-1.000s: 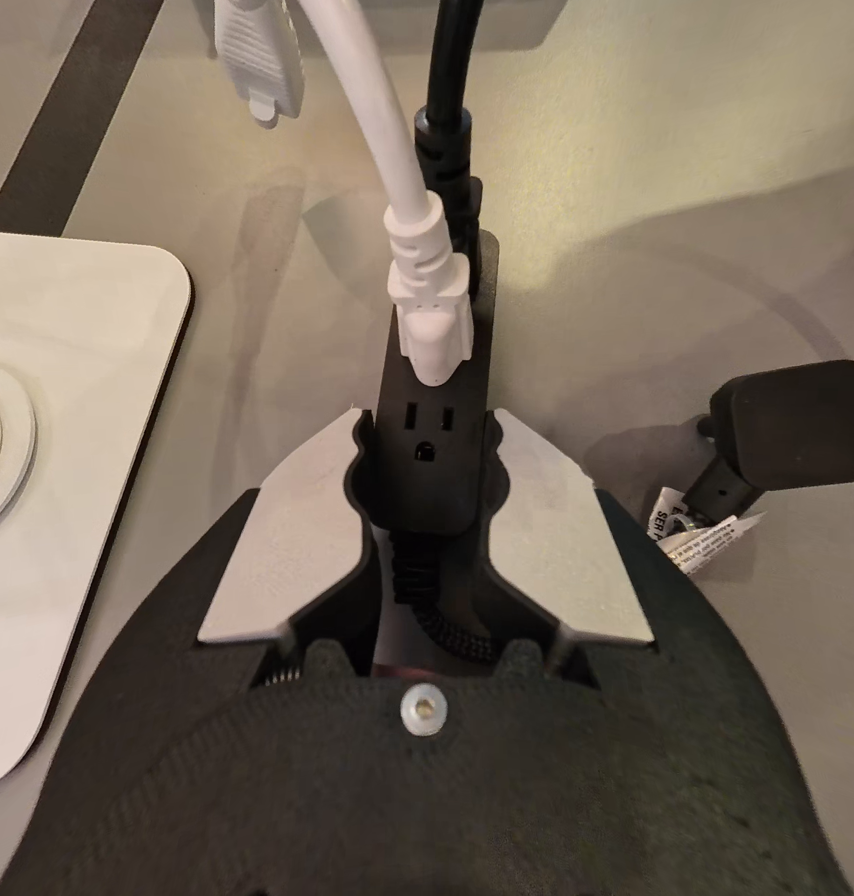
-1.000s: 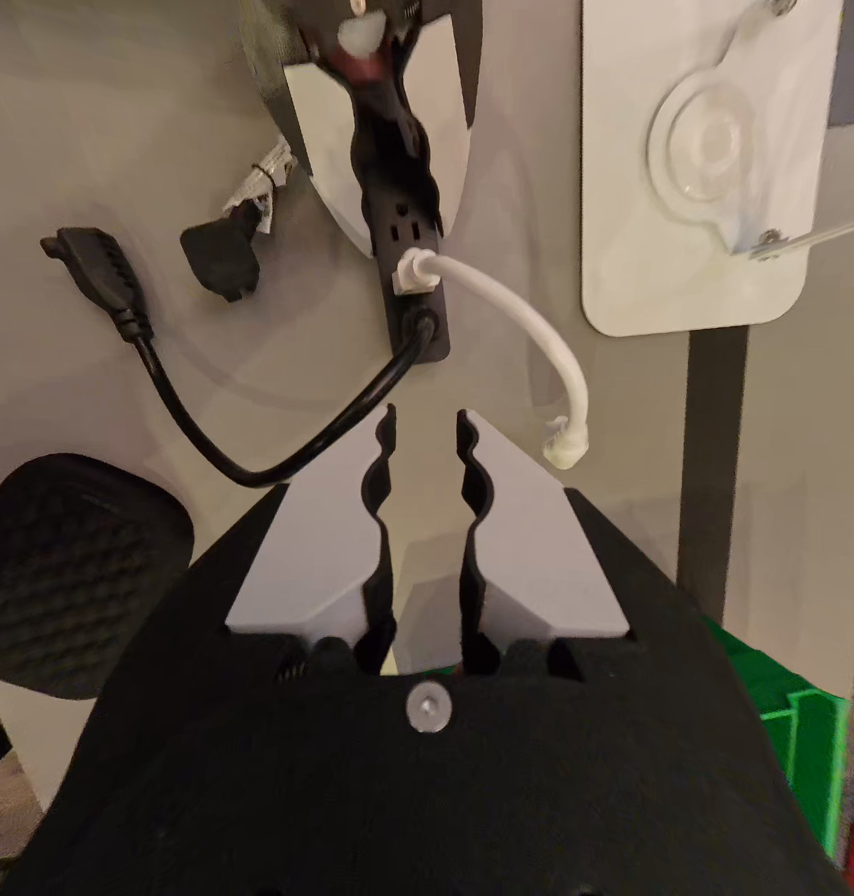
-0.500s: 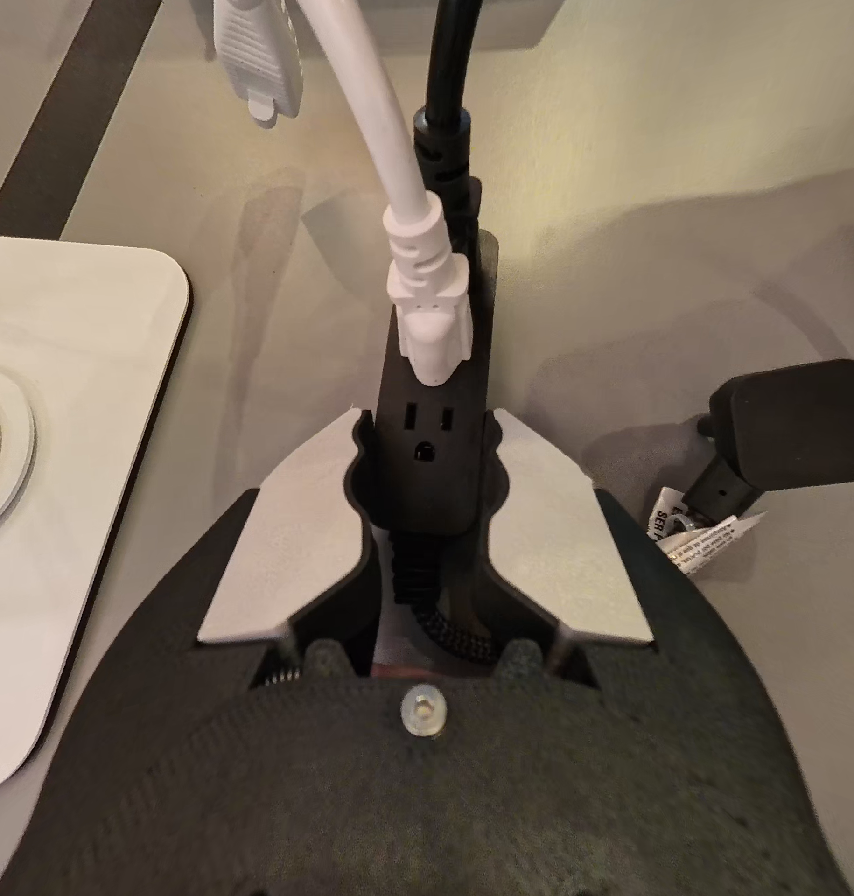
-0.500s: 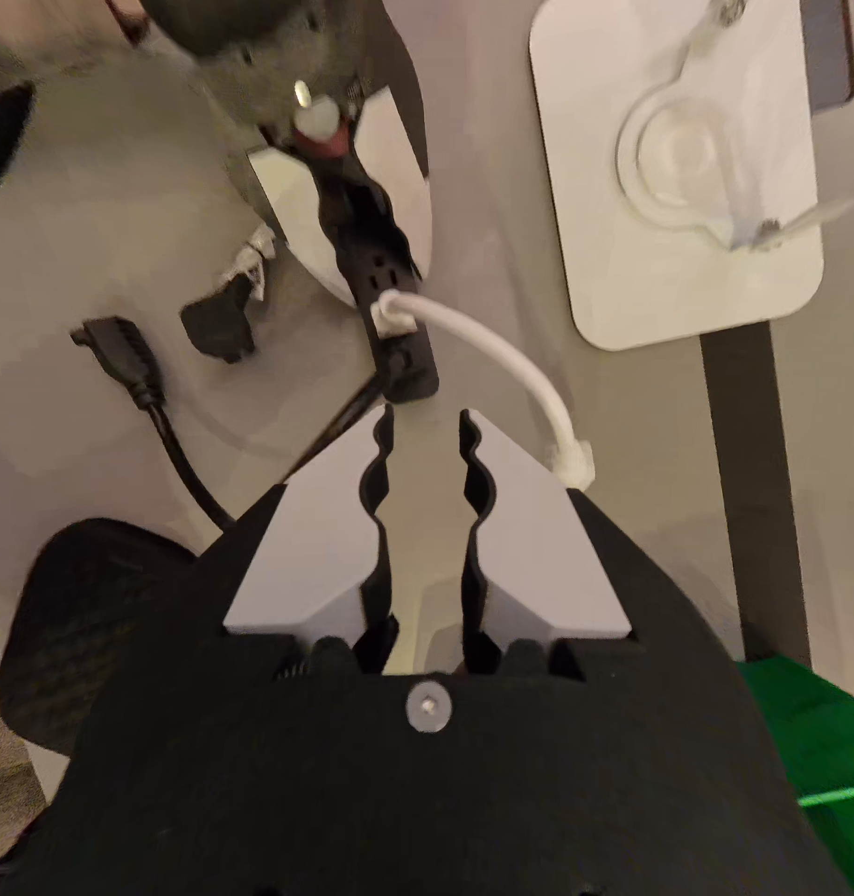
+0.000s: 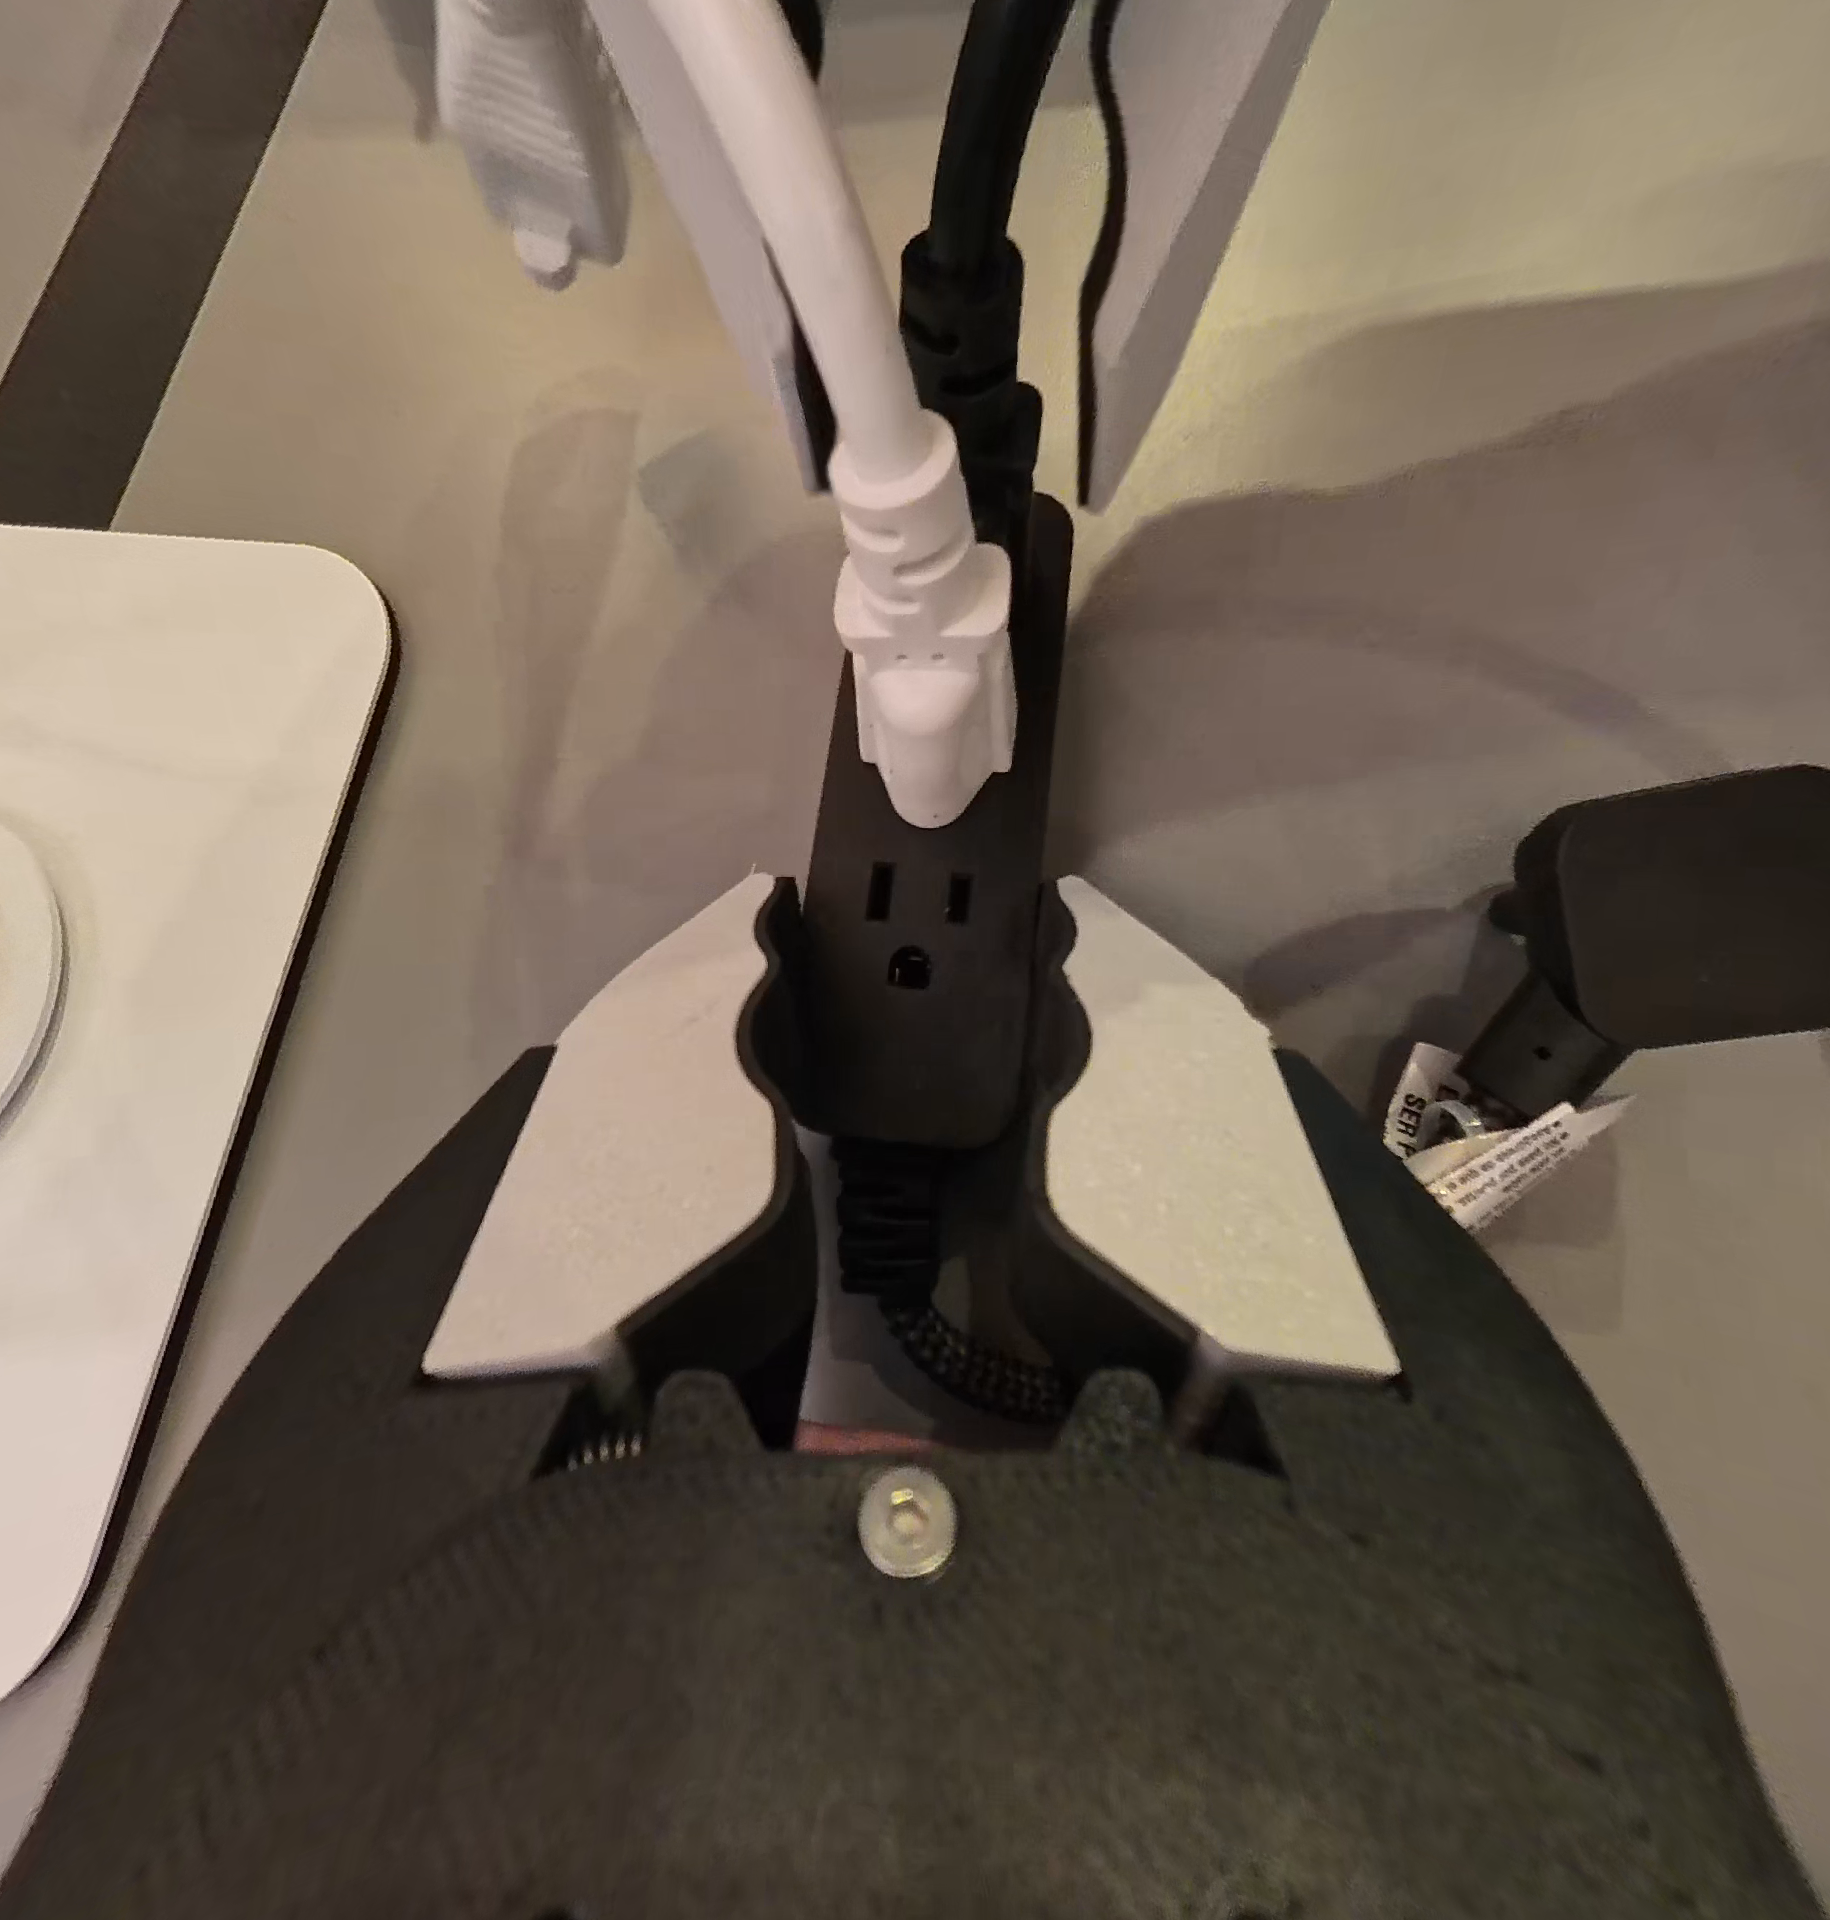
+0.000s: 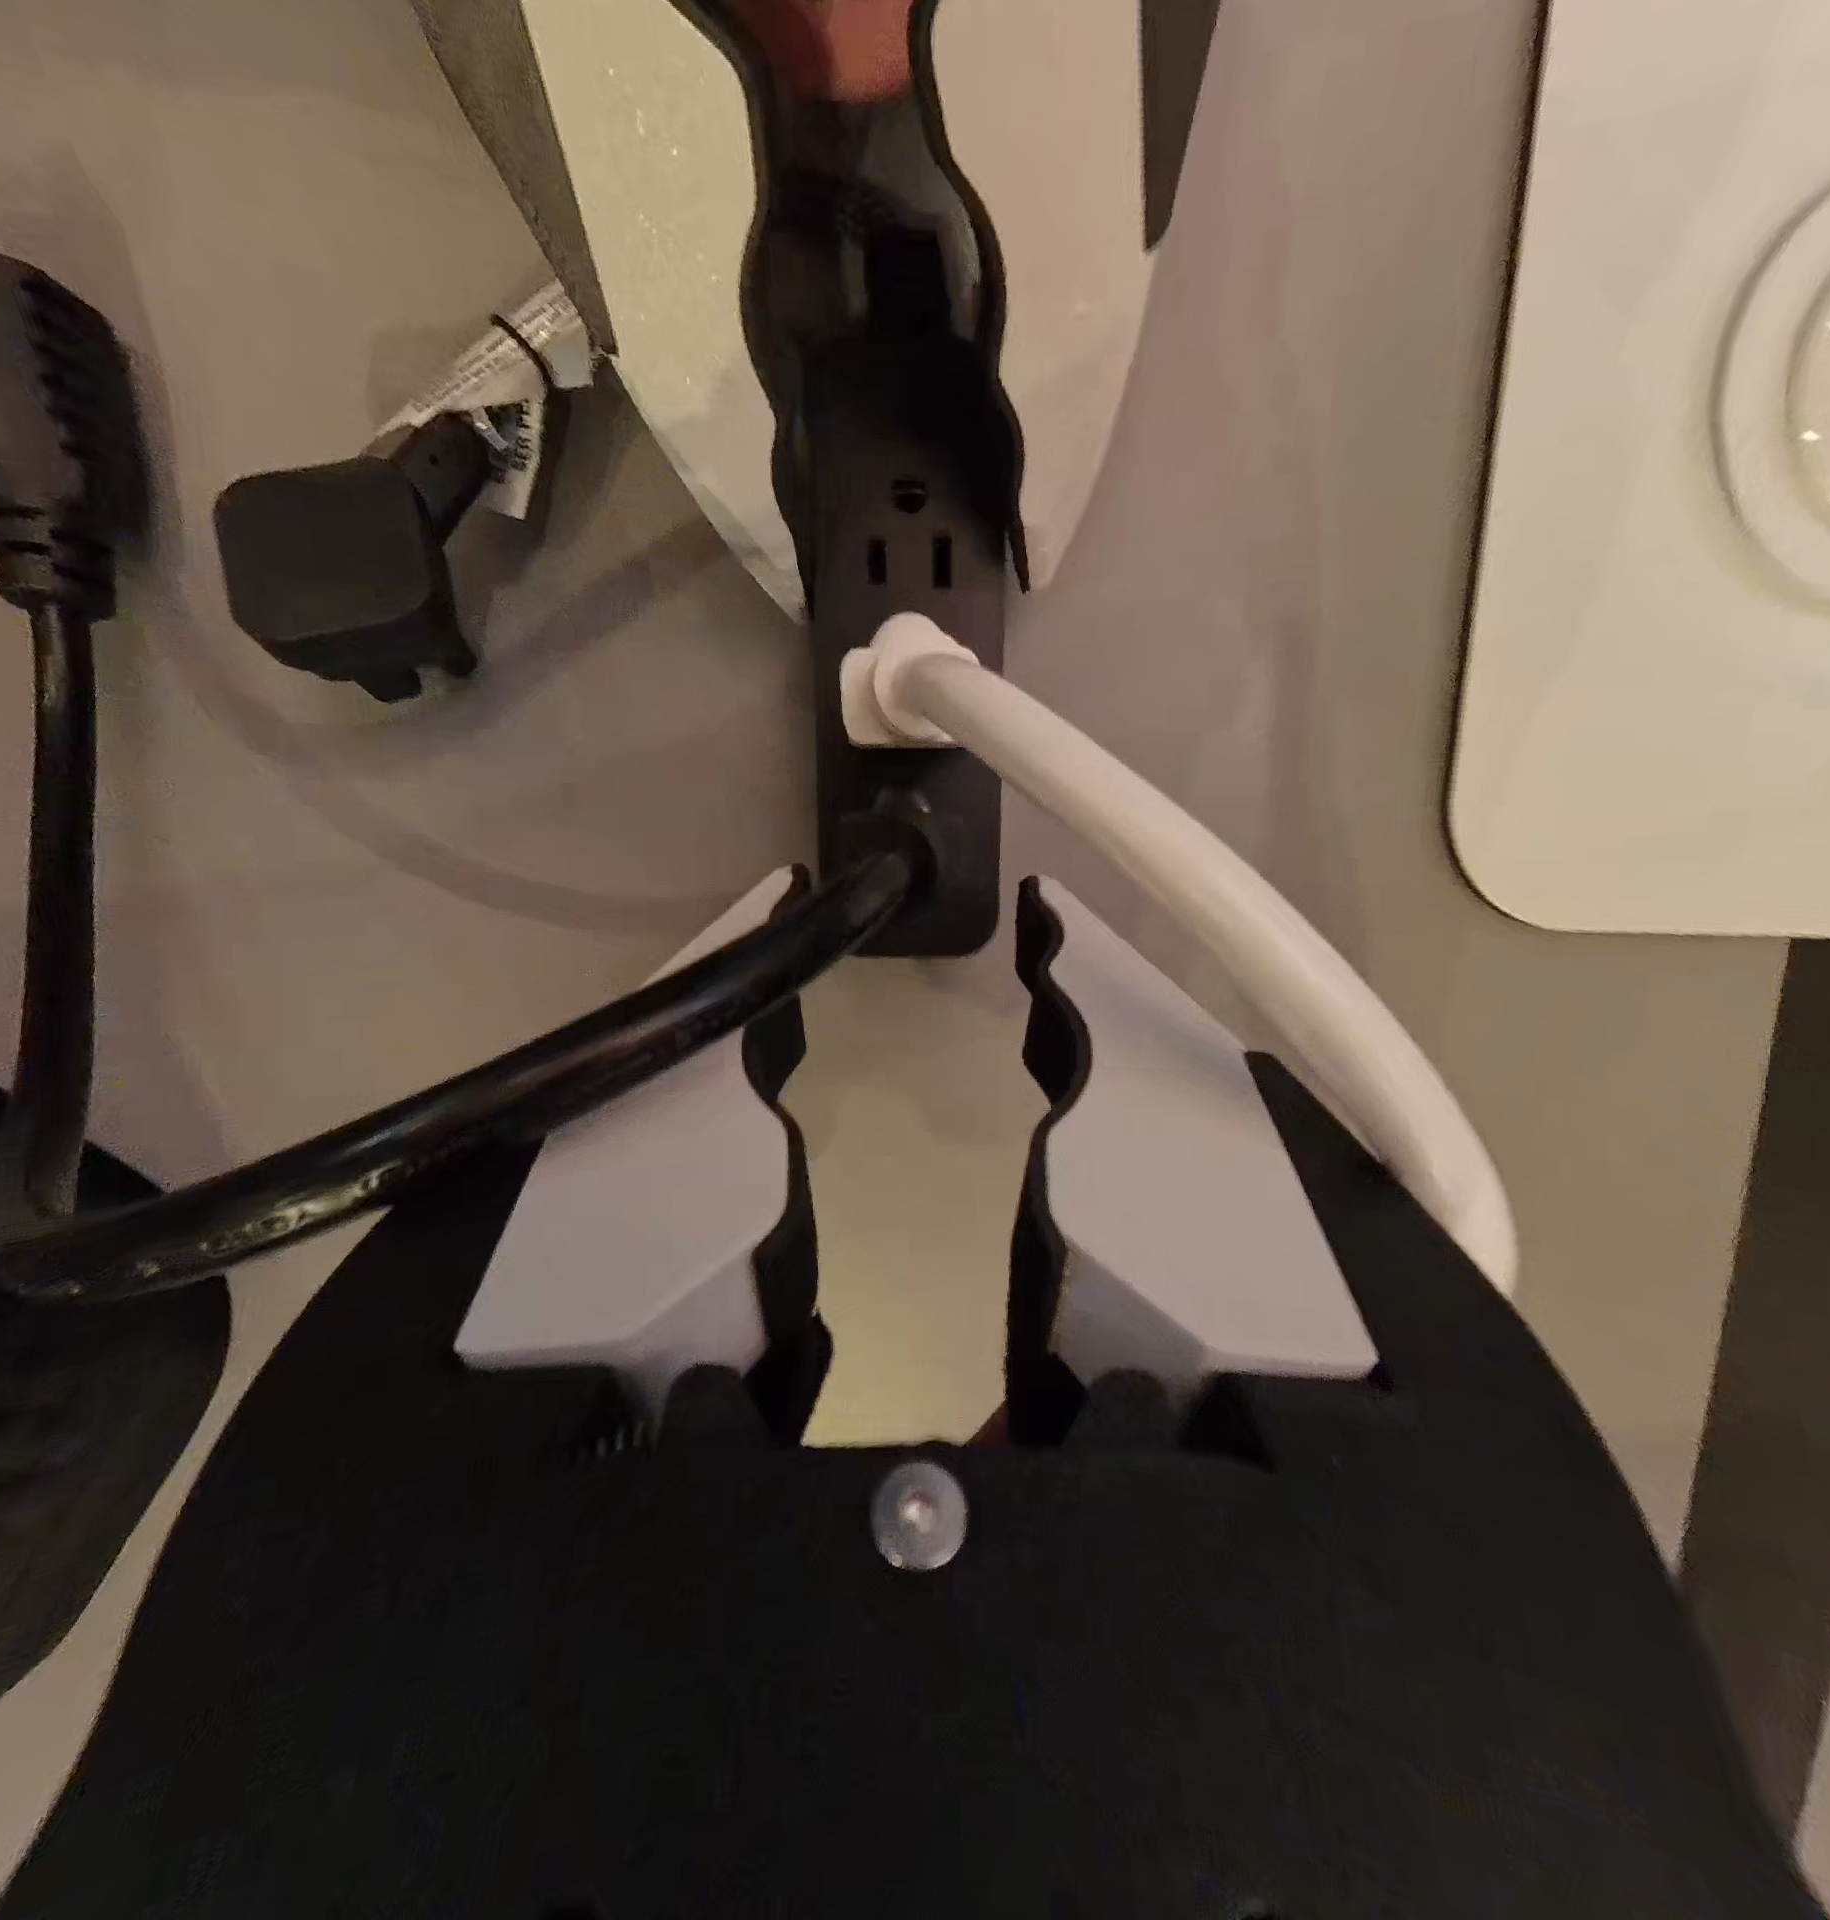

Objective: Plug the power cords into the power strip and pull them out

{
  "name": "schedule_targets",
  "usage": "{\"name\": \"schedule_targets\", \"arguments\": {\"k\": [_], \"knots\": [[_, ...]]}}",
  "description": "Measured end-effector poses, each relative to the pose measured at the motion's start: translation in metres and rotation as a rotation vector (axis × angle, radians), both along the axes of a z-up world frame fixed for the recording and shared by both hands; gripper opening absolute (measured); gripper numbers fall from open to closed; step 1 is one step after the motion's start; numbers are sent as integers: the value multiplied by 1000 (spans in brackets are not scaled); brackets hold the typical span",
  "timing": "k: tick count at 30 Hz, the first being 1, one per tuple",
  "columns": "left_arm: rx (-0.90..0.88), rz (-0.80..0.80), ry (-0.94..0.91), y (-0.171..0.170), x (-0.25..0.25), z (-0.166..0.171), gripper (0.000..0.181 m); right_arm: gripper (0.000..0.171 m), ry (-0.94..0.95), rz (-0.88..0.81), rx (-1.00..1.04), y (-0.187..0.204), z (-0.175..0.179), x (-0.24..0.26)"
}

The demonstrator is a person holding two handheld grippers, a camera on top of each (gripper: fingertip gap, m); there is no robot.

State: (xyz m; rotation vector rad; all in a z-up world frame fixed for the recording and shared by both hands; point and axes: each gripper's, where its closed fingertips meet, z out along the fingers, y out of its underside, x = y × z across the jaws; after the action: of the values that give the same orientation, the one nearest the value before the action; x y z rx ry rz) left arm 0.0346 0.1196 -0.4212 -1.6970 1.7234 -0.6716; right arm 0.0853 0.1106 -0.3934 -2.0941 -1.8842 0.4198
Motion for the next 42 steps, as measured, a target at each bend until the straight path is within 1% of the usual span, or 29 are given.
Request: {"name": "schedule_targets", "arguments": {"k": [4, 6, 12, 18, 21, 22, 25, 27, 31, 33, 35, 42], "knots": [[-4, 0, 0, 0, 0, 0, 44, 28, 9, 11, 1, 0, -6, -8], [-4, -1, 0, 0, 0, 0, 44, 29, -17, 11, -9, -1, -12, -9], [-2, -1, 0, 0, 0, 0, 44, 22, -79, 27, 0, 0, -14, -9], [-6, 7, -1, 1, 1, 0, 43, 22, -111, 23, -26, -1, -13, -8], [18, -2, 30, -1, -2, 1, 43, 22, -102, 24, -35, -2, -13, -10], [31, -4, 37, -1, -3, 3, 42, 22, -109, 29, -28, -2, -13, -10], [43, 9, -82, 0, 6, 29, 36, 22, -107, 28, -24, -2, -14, -10], [40, 14, -102, -1, 9, 36, 36, 22, -103, 28, -24, -2, -14, -10], [42, 9, -58, -4, 19, 25, 39, 22, -104, 31, -24, -2, -13, -10], [47, 5, -39, -6, 24, 20, 35, 22, -104, 31, -22, -2, -13, -10], [54, 10, -11, -7, 27, 14, 35, 22, -103, 33, -19, -2, -13, -10], [24, 16, -14, -7, 27, 13, 35, 22, -102, 35, -21, -1, -13, -10]]}}
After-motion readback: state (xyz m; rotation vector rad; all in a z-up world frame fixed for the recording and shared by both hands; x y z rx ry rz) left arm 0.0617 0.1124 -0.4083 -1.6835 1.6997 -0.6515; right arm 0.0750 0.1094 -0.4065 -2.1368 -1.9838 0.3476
